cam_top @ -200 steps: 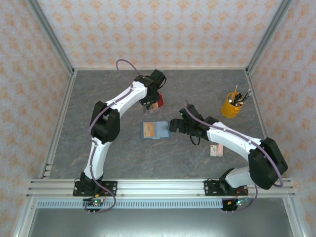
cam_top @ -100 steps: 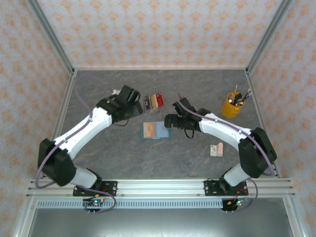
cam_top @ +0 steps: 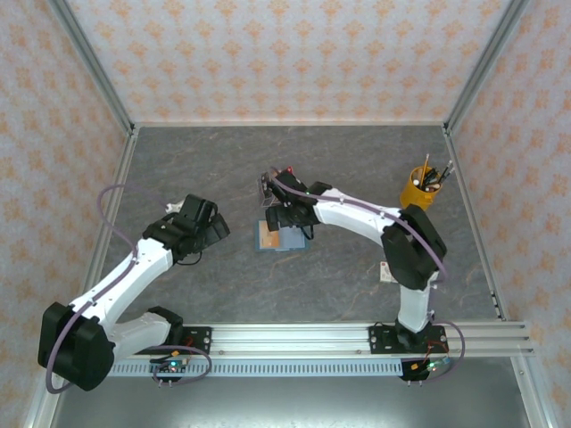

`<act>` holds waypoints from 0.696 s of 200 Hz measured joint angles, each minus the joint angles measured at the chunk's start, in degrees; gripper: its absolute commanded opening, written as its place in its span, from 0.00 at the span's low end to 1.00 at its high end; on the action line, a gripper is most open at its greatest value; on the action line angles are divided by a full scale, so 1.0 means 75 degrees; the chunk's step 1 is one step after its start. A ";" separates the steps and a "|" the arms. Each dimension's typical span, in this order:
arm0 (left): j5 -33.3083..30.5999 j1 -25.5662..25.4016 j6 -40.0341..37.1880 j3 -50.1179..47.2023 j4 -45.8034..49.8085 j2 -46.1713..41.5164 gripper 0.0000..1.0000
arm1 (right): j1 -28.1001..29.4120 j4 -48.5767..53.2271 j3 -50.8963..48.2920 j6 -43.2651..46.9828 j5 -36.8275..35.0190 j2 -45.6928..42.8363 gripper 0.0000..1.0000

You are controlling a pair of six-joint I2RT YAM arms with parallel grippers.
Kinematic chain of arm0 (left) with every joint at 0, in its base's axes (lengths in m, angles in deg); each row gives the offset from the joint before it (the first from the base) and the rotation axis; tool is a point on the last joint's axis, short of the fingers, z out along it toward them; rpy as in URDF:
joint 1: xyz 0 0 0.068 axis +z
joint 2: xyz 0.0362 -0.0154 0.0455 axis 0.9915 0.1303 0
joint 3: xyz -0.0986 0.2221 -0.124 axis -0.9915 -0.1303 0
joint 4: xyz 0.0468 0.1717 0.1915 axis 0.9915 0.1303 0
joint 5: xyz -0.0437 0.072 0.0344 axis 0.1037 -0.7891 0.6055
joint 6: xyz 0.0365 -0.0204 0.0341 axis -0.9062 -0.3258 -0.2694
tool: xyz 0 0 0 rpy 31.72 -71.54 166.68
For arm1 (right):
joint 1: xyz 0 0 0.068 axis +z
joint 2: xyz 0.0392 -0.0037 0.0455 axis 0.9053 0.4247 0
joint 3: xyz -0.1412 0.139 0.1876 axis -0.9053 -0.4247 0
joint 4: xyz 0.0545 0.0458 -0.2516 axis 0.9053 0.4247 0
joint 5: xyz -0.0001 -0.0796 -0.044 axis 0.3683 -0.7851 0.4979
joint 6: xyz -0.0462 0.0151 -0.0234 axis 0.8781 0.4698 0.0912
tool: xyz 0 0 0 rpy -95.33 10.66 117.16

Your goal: Take the credit cards out of the card holder

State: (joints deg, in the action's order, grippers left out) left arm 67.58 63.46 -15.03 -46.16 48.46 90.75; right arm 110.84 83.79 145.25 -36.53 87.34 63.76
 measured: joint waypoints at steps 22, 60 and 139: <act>0.0405 0.0230 -0.0076 -0.0309 -0.0321 0.0003 1.00 | 0.0000 0.0376 0.0452 0.0140 -0.0085 0.0478 0.97; 0.1411 0.0507 -0.0248 -0.0580 -0.0991 0.0187 1.00 | -0.0017 0.0731 0.0685 0.0178 -0.0117 0.0868 0.98; 0.2725 0.0548 -0.0326 -0.0583 -0.1999 0.0796 1.00 | -0.0184 0.0959 0.0749 0.0475 0.0146 0.1186 0.98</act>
State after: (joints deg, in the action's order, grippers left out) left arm 88.02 67.57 -17.48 -50.53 33.47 96.71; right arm 109.47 90.98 150.86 -32.96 88.43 72.65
